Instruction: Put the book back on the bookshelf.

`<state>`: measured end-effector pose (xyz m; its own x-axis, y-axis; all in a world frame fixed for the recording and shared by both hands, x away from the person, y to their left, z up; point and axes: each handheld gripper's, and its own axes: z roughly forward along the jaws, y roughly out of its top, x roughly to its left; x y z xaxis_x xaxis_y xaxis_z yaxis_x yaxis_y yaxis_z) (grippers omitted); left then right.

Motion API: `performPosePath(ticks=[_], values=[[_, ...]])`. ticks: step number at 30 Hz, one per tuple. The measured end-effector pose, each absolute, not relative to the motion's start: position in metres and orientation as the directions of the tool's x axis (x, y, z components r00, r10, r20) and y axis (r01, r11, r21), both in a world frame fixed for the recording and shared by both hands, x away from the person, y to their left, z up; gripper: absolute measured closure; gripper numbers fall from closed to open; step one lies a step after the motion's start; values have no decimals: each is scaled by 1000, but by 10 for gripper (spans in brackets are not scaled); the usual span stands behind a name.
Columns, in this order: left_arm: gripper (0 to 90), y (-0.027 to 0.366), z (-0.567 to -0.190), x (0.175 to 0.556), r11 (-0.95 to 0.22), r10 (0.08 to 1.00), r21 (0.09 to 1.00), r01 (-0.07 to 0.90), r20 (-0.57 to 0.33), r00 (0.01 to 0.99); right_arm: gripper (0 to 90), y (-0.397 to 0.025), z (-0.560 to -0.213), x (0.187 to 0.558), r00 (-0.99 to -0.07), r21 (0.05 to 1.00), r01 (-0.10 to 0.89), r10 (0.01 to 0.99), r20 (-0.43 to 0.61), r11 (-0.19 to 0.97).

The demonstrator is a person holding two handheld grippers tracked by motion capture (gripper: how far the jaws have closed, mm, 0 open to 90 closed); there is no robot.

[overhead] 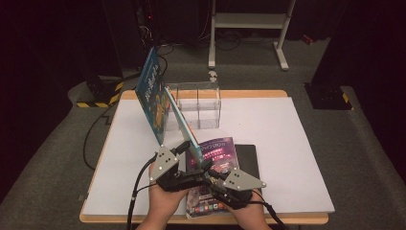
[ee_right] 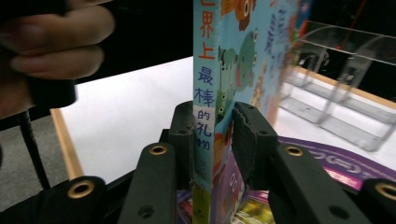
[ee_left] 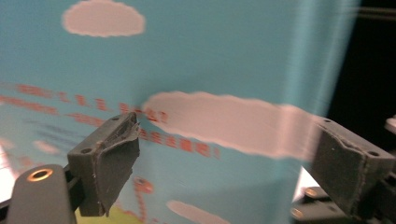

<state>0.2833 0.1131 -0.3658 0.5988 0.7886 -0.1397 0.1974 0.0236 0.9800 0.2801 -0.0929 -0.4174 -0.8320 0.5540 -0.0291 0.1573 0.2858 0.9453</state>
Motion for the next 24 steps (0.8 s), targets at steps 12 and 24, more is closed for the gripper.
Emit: performPosePath(ticks=[12, 24], values=[[268, 125, -369, 278, -24, 790, 980, 195, -101, 605, 558, -125, -414, 264, -860, 964, 113, 510, -26, 240], [439, 148, -375, 272, -32, 811, 978, 205, -94, 577, 566, -191, -444, 300, -714, 948, 305, 680, 168, 86]])
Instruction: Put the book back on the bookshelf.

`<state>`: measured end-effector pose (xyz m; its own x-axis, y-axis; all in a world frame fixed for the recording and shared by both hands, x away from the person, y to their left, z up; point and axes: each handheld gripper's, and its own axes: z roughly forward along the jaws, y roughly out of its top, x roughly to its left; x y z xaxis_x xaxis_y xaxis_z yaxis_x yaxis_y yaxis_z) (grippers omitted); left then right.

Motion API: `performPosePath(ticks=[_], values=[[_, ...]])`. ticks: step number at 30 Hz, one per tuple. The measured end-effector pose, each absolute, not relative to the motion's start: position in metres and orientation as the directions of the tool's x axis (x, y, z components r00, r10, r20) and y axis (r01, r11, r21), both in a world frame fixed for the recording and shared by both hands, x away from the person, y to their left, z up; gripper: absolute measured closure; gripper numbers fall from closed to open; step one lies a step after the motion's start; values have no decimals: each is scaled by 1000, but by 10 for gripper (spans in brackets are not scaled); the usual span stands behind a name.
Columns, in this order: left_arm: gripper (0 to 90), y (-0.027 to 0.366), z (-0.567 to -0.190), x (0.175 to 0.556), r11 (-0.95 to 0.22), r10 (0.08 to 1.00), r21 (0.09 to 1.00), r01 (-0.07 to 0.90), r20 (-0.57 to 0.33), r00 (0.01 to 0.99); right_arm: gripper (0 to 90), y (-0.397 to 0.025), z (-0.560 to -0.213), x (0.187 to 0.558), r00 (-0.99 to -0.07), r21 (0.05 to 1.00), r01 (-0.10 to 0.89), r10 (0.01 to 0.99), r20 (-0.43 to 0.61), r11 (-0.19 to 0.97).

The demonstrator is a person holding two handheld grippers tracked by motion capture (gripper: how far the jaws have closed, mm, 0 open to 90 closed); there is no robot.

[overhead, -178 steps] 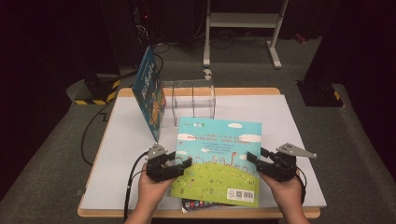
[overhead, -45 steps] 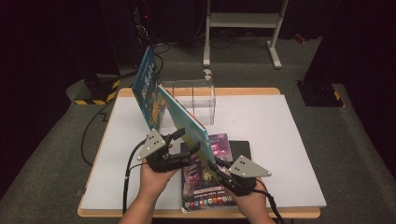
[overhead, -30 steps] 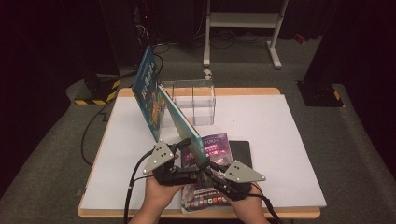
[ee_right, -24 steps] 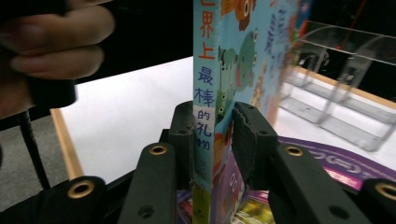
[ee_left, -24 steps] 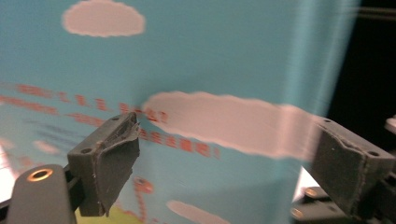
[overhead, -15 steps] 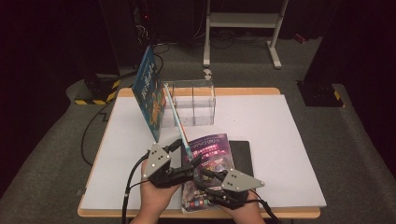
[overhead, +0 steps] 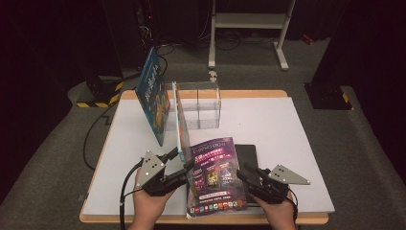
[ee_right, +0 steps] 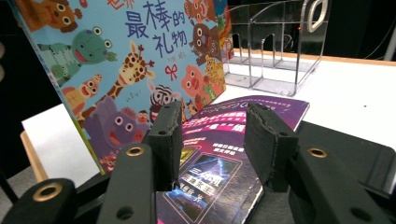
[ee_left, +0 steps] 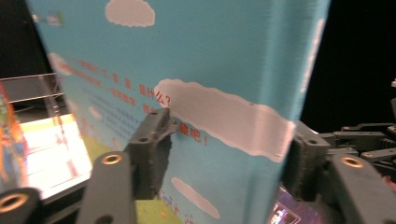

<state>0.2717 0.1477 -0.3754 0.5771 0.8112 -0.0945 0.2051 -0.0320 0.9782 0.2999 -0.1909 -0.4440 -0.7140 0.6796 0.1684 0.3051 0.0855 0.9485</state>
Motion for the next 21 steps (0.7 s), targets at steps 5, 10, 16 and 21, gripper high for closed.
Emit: performPosePath(ticks=[5, 10, 16, 21], values=[[545, 160, -374, 265, -31, 839, 978, 208, -87, 537, 566, -187, -448, 299, -719, 944, 311, 677, 158, 110], [716, 177, -375, 255, -35, 891, 982, 185, -54, 450, 565, -185, -451, 300, -719, 940, 321, 676, 162, 116], [793, 198, -382, 251, -55, 912, 984, 167, -18, 409, 567, -186, -452, 300, -714, 937, 333, 678, 174, 110], [808, 212, -387, 250, -22, 919, 983, 182, -52, 391, 568, -186, -453, 301, -711, 935, 338, 681, 178, 108]])
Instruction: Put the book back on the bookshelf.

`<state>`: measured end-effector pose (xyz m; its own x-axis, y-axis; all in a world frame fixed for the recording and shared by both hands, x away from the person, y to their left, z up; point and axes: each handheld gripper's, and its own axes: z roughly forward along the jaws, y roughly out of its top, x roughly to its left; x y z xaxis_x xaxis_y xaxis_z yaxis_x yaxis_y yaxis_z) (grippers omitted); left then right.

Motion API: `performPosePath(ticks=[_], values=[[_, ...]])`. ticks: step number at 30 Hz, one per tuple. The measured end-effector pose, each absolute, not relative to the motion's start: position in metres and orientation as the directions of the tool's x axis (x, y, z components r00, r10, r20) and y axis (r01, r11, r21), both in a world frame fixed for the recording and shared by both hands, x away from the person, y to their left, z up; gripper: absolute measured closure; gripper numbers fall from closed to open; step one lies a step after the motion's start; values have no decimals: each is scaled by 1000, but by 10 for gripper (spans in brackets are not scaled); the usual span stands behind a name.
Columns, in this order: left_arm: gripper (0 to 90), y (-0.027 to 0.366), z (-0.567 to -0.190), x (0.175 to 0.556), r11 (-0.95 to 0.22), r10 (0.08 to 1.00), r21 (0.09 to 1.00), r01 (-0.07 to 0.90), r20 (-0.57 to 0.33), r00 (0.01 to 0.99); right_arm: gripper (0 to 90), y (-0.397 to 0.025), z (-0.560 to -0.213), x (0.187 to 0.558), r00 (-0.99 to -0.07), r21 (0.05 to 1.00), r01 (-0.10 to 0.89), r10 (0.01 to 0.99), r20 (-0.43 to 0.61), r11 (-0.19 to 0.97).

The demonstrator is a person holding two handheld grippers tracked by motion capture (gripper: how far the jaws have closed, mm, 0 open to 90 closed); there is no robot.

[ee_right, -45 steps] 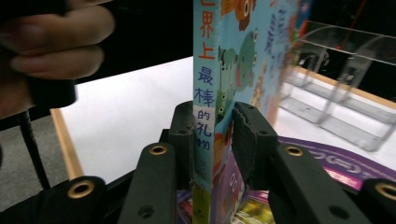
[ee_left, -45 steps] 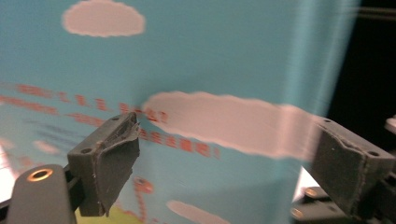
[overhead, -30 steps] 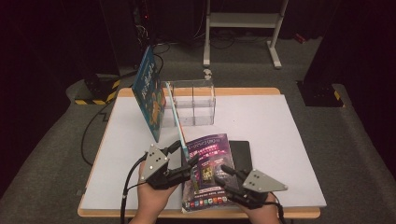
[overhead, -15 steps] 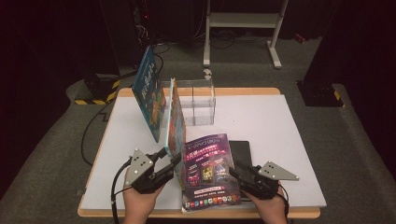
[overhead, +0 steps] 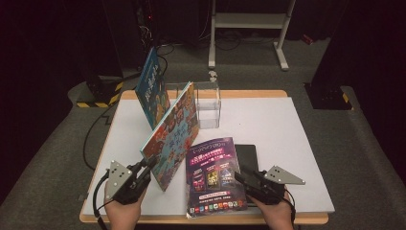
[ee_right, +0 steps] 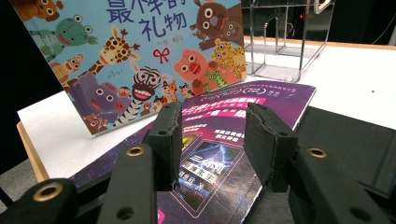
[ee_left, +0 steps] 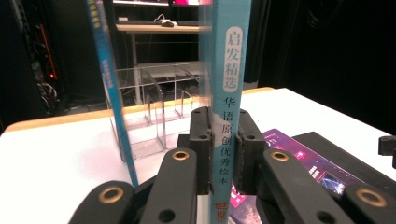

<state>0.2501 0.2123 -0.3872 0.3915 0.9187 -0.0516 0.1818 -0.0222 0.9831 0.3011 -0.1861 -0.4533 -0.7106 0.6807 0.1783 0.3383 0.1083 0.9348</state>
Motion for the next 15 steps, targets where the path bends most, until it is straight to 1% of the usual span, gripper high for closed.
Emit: performPosePath(ticks=[7, 15], values=[[809, 220, -392, 245, -35, 917, 985, 169, -35, 397, 571, -189, -456, 303, -701, 932, 346, 690, 179, 110], [810, 230, -392, 239, -26, 921, 986, 166, -41, 386, 574, -189, -458, 303, -697, 929, 352, 695, 178, 115]])
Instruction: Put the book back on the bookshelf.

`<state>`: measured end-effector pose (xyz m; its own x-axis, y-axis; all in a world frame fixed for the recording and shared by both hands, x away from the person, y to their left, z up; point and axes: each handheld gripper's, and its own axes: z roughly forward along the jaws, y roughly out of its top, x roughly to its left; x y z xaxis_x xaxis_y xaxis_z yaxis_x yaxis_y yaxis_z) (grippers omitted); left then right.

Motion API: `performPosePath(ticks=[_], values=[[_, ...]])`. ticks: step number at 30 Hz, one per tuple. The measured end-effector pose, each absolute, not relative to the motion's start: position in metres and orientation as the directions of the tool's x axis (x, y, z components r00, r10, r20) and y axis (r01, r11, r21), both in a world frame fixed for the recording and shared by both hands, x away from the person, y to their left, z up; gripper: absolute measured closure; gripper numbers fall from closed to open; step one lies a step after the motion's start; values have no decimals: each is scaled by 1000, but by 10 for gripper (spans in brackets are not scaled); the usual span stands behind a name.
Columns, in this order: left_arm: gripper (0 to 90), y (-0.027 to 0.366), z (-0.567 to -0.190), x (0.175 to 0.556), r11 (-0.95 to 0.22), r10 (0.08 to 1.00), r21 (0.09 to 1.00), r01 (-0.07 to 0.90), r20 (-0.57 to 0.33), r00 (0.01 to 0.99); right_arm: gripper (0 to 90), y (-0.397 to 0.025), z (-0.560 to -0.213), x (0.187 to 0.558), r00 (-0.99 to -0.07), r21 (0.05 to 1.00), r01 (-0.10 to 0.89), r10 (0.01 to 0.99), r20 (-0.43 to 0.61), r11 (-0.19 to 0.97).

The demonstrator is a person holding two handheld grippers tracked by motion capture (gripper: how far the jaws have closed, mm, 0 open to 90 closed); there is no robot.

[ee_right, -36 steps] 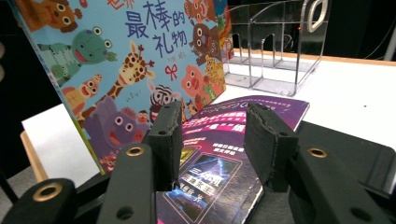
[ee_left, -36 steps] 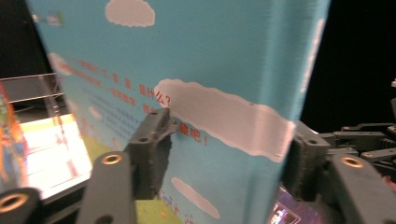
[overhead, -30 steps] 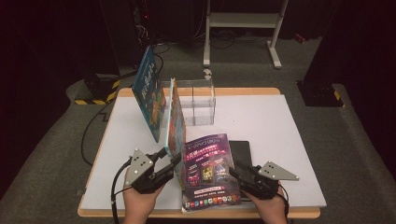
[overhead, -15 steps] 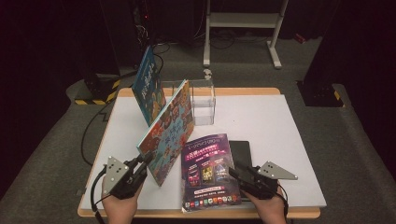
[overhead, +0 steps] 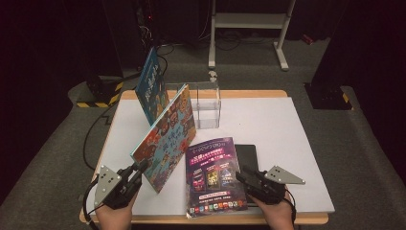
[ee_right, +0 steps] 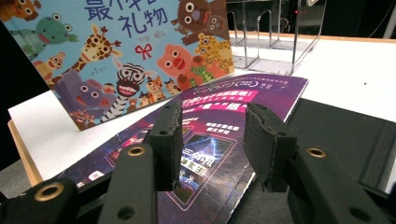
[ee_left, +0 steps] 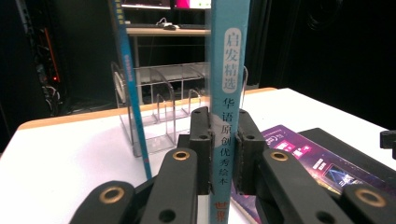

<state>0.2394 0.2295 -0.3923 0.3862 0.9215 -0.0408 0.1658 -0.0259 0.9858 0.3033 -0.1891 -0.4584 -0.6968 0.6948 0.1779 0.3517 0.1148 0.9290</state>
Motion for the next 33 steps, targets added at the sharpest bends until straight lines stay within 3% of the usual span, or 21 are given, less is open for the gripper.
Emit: performPosePath(ticks=[16, 26, 33], values=[[792, 236, -396, 237, -36, 930, 989, 146, -21, 366, 567, -211, -464, 317, -630, 925, 369, 757, 175, 93], [720, 231, -389, 259, -30, 929, 982, 184, -41, 367, 559, -214, -469, 320, -609, 915, 397, 768, 198, 79], [591, 231, -380, 279, -3, 923, 968, 253, -94, 374, 556, -214, -465, 319, -614, 918, 388, 764, 196, 76]])
